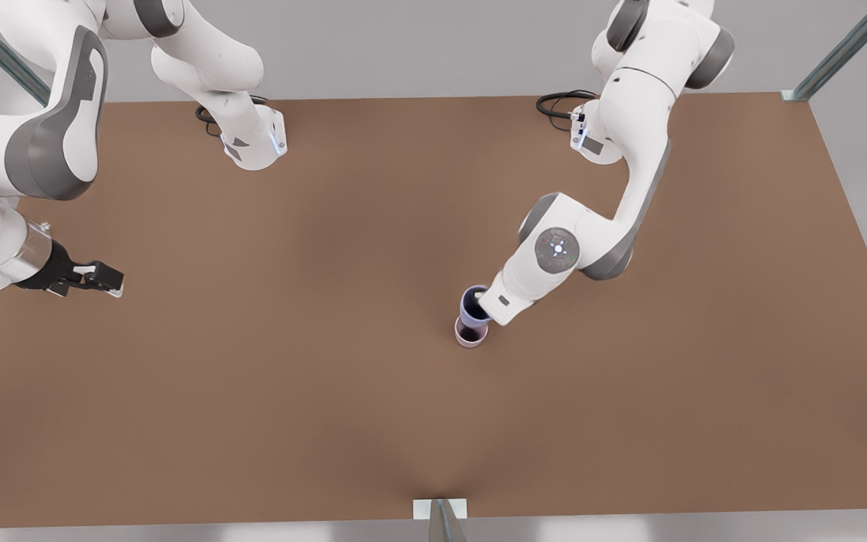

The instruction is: Stack the cups, with the pink cup at the bottom and the purple cup at the top

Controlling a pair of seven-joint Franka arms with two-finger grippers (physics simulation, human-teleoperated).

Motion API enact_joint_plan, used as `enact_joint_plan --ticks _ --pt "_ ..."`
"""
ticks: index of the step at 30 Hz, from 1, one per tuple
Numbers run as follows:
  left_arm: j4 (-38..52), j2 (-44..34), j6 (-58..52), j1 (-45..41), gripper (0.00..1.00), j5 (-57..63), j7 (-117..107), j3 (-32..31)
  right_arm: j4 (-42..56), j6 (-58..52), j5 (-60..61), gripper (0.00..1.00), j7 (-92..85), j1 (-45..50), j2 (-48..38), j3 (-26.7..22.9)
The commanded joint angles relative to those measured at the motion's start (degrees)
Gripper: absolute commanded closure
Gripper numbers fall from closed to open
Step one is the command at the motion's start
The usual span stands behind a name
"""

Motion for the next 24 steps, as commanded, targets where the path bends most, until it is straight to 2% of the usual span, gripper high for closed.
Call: enact_joint_plan --ticks 1,24 --pt "0.2 0.4 1.0 -0.1 0.79 0.0 -21.3 0.0 0.1 0.1 0.1 0.00 -1.4 0.0 -0.1 0.0" --pt "0.1 4.6 3.8 -0.7 0.79 1.8 -22.2 0.2 0.1 0.9 0.1 0.00 -1.4 0.0 -0.1 0.0"
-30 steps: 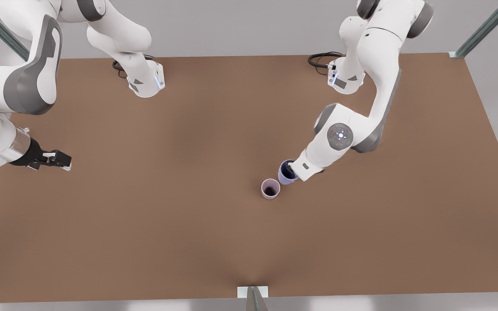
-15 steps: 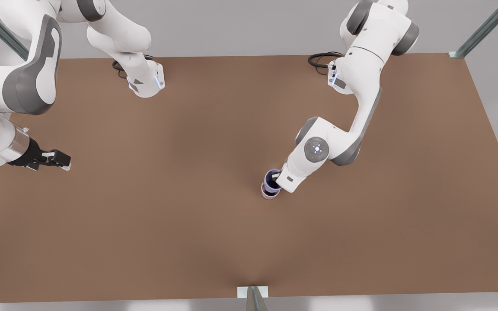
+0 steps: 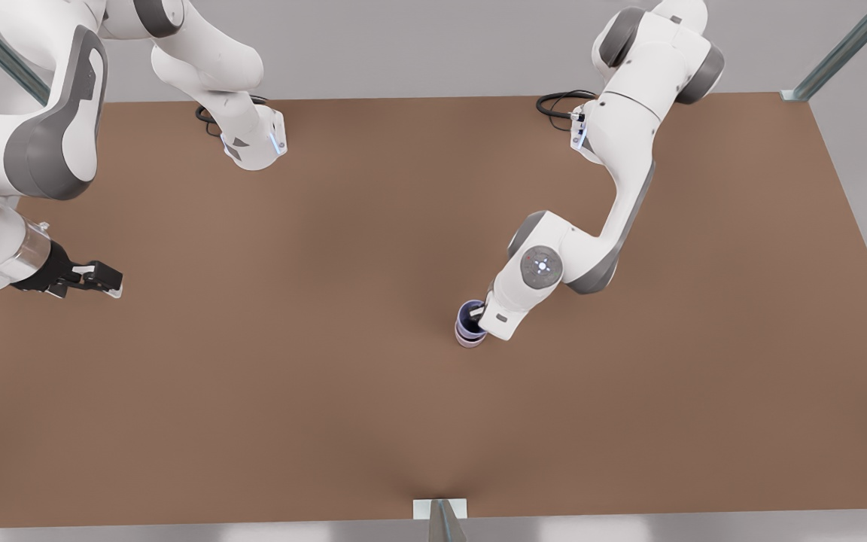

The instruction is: Stack the cups, with the pink cup at the bottom and the purple cup at the top

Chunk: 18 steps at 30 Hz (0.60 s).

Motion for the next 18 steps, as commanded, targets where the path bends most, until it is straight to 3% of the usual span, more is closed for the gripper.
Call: enact_joint_plan --ticks 1,10,12,13,14,18 --pt "-0.1 0.1 0.2 0.0 0.79 0.1 -5.7 0.0 0.0 0.3 0.0 0.00 -0.3 -0.1 0.0 0.0" --pt "-0.1 0.4 0.1 0.0 0.79 0.2 -5.1 0.1 0.4 0.3 0.0 0.00 -0.3 0.0 0.3 0.0" --pt "-0.1 0.5 0.1 0.0 0.64 0.4 -4.9 0.1 0.4 0.3 0.1 0.00 -0.3 0.0 0.3 0.0" --pt "-0.1 0.6 0.1 0.0 0.43 1.4 -4.9 0.1 0.4 0.4 0.1 0.00 -0.3 0.0 0.3 0.0" --pt "0.0 0.9 0.1 0.0 0.37 1.6 -5.0 0.1 0.4 0.4 0.1 0.00 -0.3 0.0 0.3 0.0" --pt "0.0 0.9 0.1 0.0 0.37 1.6 -4.9 0.1 0.5 0.4 0.1 0.00 -0.3 -0.1 0.3 0.0"
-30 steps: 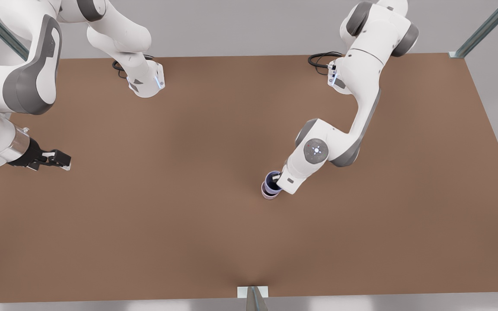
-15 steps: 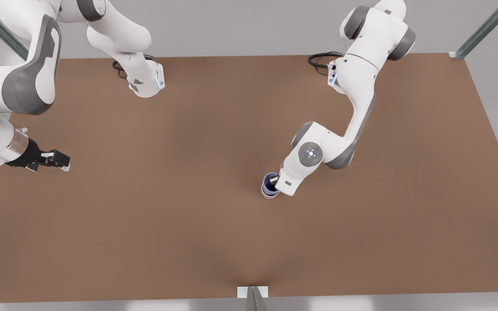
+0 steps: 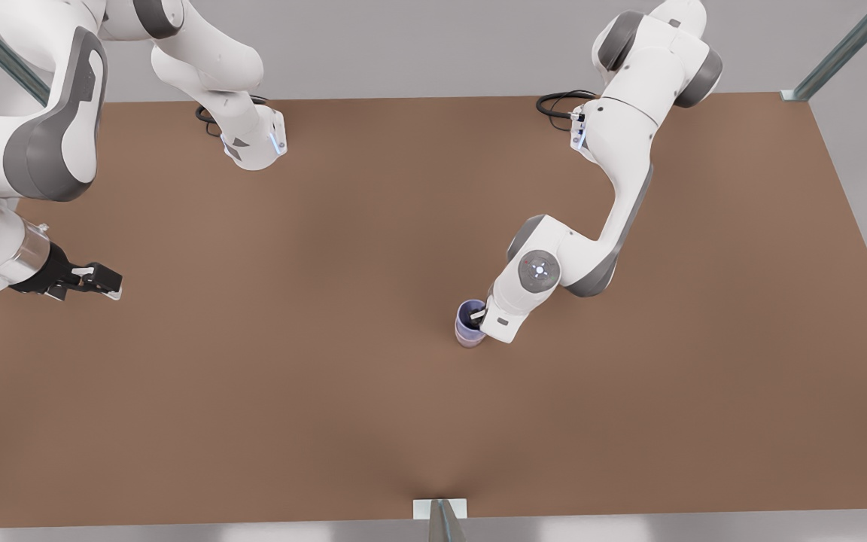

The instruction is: Stack the cups, with the pink cup at the bottom and the purple cup at the top

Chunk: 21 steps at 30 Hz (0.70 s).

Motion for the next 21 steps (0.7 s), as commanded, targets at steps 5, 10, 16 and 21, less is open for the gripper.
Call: enact_joint_plan --ticks 5,10,16,21 --pt "0.0 -0.1 -0.1 0.0 0.37 0.5 -1.7 0.0 0.0 0.7 0.0 0.00 -0.1 0.0 -0.1 0.0" --pt "0.5 -0.6 -0.6 0.0 0.00 0.5 -1.9 0.1 0.0 0.7 0.0 0.00 -0.1 0.0 -0.1 0.0" --pt "3.4 -1.5 -4.7 0.0 0.00 0.5 -2.2 0.2 0.0 0.7 0.0 0.00 -0.1 0.0 -0.1 0.0" --pt "11.6 -3.8 -22.6 0.4 0.00 4.2 9.9 2.5 0.0 0.7 0.0 0.00 -0.1 0.0 -0.1 0.0"
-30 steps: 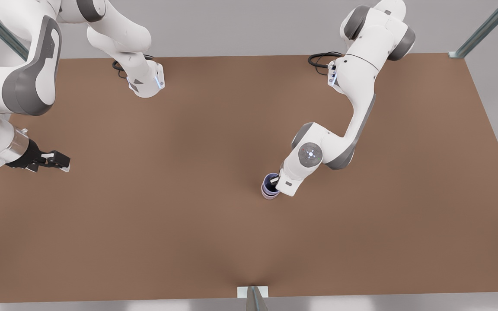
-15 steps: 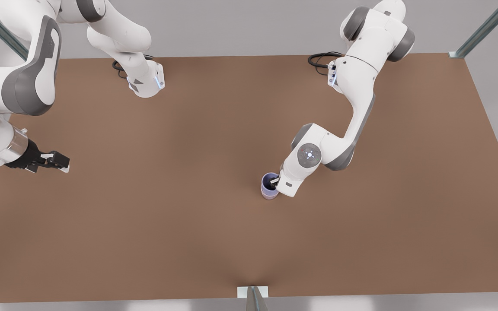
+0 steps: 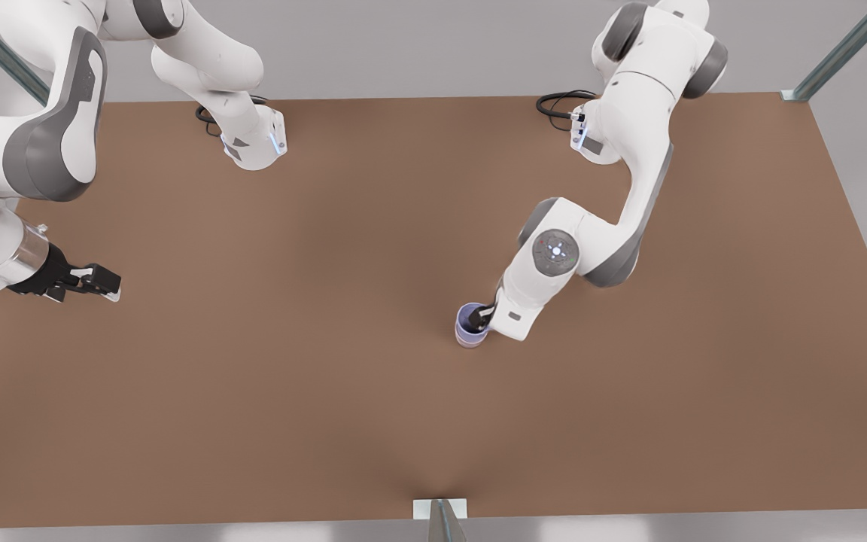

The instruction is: Stack the cups, with the pink cup at the bottom and the purple cup at the top

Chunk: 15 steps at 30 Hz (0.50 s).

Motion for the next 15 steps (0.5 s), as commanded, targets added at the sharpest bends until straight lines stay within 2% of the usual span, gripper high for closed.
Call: enact_joint_plan --ticks 1,3,5,7,10,15 --pt "1.9 -3.0 -18.0 0.3 0.00 2.0 22.7 4.9 0.0 0.0 0.0 0.00 -0.1 0.0 -0.1 0.0" --pt "1.9 -7.8 -23.5 0.3 0.00 1.4 38.4 12.2 0.0 0.0 0.0 0.00 -0.1 0.0 -0.1 0.0" --pt "1.9 -13.2 -28.9 0.8 0.00 1.5 47.4 15.9 0.0 0.1 0.0 0.00 -0.1 0.0 -0.1 0.0" --pt "1.3 -17.7 -30.2 5.7 0.00 2.0 53.0 14.5 0.0 0.1 0.0 0.00 -0.1 0.0 -0.1 0.0" --pt "1.2 -19.4 -29.7 16.2 0.00 6.2 53.0 2.1 0.0 0.1 0.0 0.00 -0.1 0.0 -0.1 0.0" --pt "1.3 -20.3 -28.2 16.2 0.00 6.1 53.7 1.6 0.0 0.1 0.0 0.00 -0.1 0.0 -0.1 0.0"
